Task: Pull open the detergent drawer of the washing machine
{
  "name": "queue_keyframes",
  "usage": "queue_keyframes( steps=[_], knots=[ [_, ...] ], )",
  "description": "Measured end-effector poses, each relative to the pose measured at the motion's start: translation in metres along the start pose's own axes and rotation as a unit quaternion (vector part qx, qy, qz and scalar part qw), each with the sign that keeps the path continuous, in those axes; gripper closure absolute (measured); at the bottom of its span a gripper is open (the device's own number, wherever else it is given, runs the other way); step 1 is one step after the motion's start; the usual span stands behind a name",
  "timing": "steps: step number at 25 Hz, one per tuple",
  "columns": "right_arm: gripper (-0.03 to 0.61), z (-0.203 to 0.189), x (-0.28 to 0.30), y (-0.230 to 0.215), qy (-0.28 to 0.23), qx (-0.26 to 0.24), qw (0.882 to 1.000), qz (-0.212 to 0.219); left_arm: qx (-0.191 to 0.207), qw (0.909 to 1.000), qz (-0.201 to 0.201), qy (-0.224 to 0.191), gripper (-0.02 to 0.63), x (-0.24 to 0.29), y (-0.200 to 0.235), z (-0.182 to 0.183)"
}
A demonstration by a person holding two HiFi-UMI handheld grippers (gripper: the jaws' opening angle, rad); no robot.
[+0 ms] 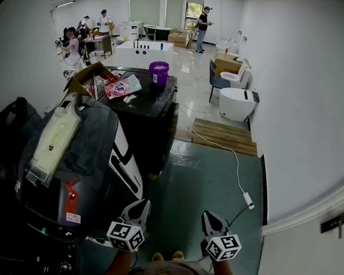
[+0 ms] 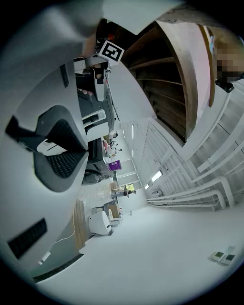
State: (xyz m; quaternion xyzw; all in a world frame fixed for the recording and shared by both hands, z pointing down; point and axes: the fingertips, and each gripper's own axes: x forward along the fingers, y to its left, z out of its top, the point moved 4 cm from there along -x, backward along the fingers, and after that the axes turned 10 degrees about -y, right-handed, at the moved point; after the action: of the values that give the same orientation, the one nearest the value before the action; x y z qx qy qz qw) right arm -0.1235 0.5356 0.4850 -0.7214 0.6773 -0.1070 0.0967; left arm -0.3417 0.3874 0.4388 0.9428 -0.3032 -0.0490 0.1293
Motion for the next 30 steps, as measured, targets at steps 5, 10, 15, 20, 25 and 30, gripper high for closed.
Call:
queue_keyframes(
  steps=[5,10,15,20,25,30],
  knots=[
    [0.578,0.000,0.000,0.005,-0.004,0.002,1.000,-0.004,0.000,1.0000,0.000,0.009,0.592,-0.003,0.004,-0.001],
    [0.578,-0.001,-0.002,0.014,-0.007,0.002,1.000,0.000,-0.007,0.9998,-0.014,0.009,0.592,-0.005,0.002,0.001],
    [0.577,-0.010,-0.008,0.023,-0.011,0.016,1.000,-0.005,-0.010,0.9994,-0.031,0.012,0.592,-0.009,0.006,-0.002],
    [0.577,-0.026,-0.002,0.030,-0.004,0.024,1.000,-0.013,-0.011,0.9986,-0.050,0.013,0.592,-0.003,0.009,-0.004],
    [0.577,-0.028,0.018,0.032,-0.006,0.034,0.999,-0.008,-0.011,0.9988,-0.043,0.019,0.592,0.007,0.022,-0.005],
    [0.577,-0.022,0.053,0.019,-0.017,0.031,0.999,-0.006,-0.006,0.9991,-0.039,0.015,0.592,0.034,0.039,-0.005]
  ],
)
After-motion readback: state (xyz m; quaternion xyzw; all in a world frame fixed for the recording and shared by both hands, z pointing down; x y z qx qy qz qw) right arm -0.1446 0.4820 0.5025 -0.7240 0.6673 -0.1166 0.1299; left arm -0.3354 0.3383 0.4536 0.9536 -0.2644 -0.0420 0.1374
